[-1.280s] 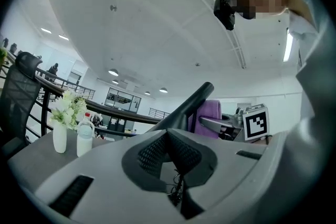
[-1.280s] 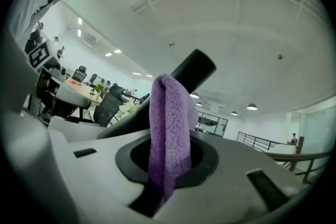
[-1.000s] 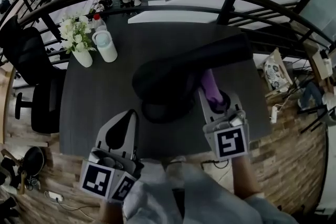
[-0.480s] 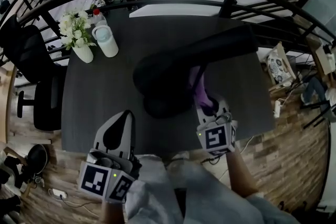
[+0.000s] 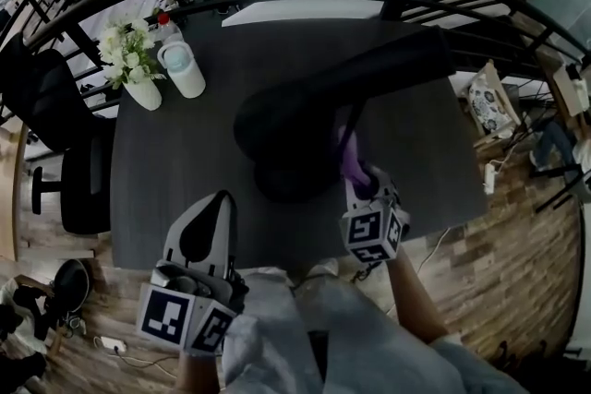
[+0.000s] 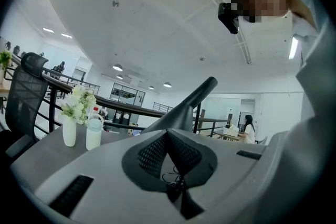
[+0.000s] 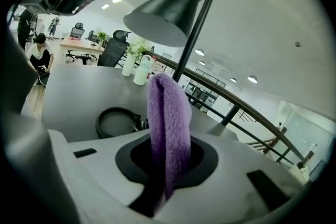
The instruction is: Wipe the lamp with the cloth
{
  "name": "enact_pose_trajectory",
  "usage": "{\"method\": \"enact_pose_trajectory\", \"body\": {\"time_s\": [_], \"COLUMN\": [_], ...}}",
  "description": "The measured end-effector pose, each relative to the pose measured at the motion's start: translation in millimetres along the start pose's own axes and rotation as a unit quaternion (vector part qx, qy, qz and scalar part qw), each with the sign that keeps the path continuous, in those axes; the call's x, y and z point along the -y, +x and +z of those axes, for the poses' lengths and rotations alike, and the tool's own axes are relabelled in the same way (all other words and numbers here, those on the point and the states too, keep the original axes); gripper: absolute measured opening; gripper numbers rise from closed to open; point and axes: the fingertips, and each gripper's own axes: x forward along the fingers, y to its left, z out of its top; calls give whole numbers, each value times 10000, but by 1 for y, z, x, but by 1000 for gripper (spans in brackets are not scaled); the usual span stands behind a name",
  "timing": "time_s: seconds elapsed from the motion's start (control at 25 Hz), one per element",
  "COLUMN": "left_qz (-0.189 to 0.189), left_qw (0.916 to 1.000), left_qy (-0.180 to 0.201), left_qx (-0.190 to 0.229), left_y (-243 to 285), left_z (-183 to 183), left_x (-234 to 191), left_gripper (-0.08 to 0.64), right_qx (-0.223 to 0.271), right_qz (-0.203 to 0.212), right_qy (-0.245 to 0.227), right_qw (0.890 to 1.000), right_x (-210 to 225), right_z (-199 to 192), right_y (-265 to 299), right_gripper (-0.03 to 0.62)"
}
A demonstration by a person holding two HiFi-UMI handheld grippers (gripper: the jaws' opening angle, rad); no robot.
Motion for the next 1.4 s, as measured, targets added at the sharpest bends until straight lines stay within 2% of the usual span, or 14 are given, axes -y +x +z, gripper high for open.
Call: {"method": "enact_pose_trajectory", "body": {"time_s": [0.48,0.72,0.88,1.2,1.4], "left_qz": [-31,-29,-14,47,235], "left_qw": [10000,9999,9999,9998,9995], "left_qy": [55,79,80,2,24], "left_qx": [-48,-61,-112,-196,-188], "left_y": [-11,-20,-25,-38,-48], "left_z": [5,5,3,-1,-3], "left_x": [-22,-35,-47,-65,-82], "left_gripper": [6,6,6,6,6], "right_qx": [-1116,-1546,-1606,-1644,-1763], "right_qz": [-110,295,431,564,591], "right_qy": [137,215,148,-91,-240], "right_qw": [9936,9873,9860,9847,9823], "right_x": [-39,-86,-107,-123,-132], "right_z": [-53,-73,-69,-50,-39], "right_y": [11,13,22,54,76], "right_gripper": [50,49,49,49,49]}}
